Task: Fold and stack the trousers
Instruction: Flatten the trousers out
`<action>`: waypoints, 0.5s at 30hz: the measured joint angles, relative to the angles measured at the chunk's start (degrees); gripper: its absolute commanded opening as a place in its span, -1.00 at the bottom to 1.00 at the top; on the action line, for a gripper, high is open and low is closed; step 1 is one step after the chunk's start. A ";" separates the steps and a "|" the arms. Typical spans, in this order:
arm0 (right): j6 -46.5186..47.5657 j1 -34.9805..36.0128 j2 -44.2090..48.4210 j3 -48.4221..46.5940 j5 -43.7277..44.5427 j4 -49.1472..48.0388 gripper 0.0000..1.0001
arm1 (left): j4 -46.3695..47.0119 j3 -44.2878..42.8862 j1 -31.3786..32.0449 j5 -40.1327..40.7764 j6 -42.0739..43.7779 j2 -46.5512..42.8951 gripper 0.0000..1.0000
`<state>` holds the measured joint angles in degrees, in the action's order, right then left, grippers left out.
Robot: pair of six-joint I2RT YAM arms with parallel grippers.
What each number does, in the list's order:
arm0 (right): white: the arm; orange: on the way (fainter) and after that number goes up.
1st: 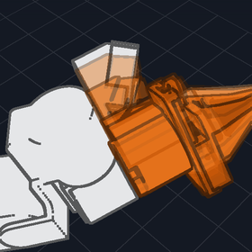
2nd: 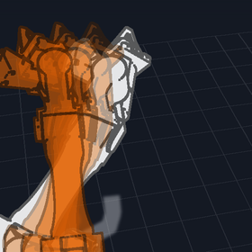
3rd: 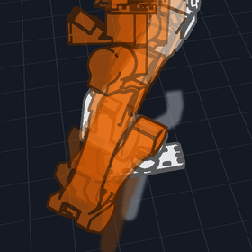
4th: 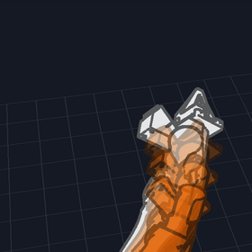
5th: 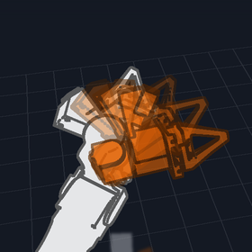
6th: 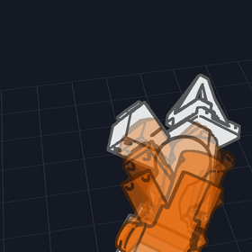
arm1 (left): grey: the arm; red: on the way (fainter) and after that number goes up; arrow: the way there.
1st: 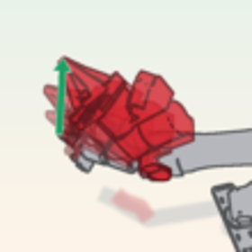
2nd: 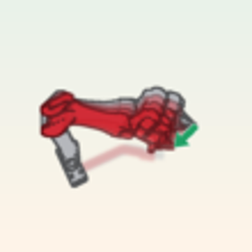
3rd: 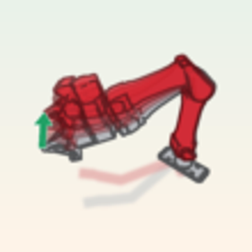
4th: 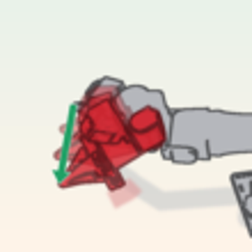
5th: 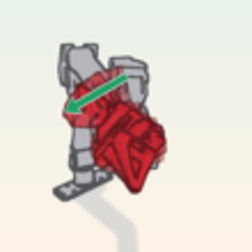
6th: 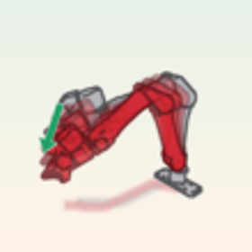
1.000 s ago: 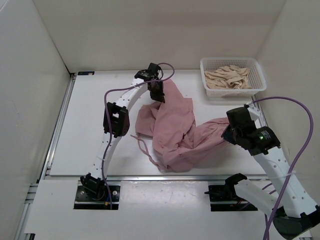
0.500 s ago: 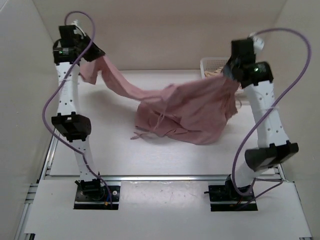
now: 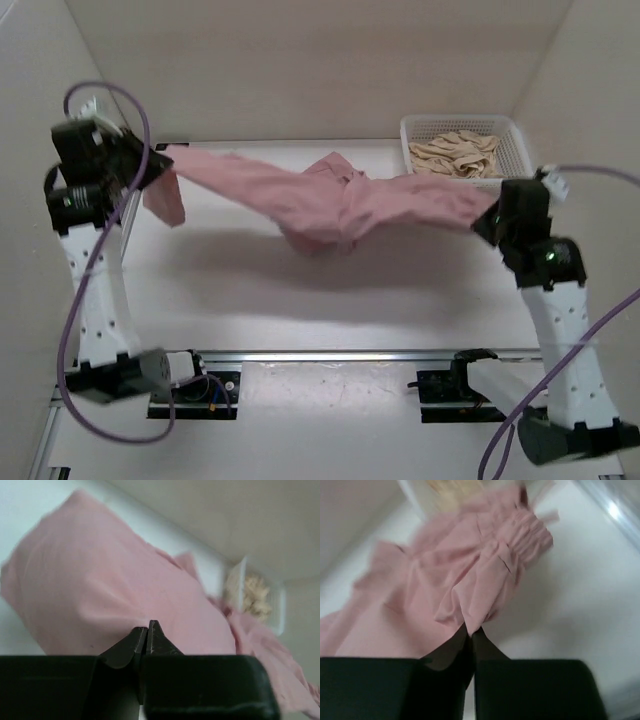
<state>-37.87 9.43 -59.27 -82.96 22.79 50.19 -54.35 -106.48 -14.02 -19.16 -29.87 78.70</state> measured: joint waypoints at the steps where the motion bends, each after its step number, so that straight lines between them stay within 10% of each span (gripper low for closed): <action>1: -2.14 0.00 4.22 7.41 -0.42 1.55 0.18 | 0.11 6.80 0.37 0.72 0.59 -4.46 -0.10; 3: -5.77 -0.04 10.93 19.50 -1.01 4.07 0.55 | 0.28 21.20 0.79 2.21 1.75 -12.98 0.99; 7: -10.10 -0.04 18.82 27.36 -1.18 12.81 0.73 | -6.03 39.67 0.81 5.66 3.76 -20.90 1.00; 9: -10.32 -0.04 19.74 25.64 -0.04 13.46 0.61 | -8.44 40.63 0.81 7.08 5.07 -20.06 0.70; 10: -9.88 -0.04 19.26 24.00 0.50 13.42 0.21 | -8.35 40.37 0.81 7.34 5.51 -19.87 -0.12; 11: -8.98 -0.04 18.27 22.25 0.92 12.96 -0.73 | -8.28 39.50 0.92 6.97 5.92 -19.47 -0.45; 12: -8.04 -0.07 16.87 20.68 0.94 11.91 -1.00 | -7.72 38.14 1.20 6.21 6.69 -18.88 -0.74; 15: -4.68 -0.04 11.17 17.86 -1.40 6.91 -1.00 | -5.73 30.82 5.99 3.34 7.69 -13.11 -0.79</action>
<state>-42.54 9.39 -48.10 -65.10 21.39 57.10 -60.07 -75.66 -8.03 -15.81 -22.17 65.58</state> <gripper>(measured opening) 0.012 0.122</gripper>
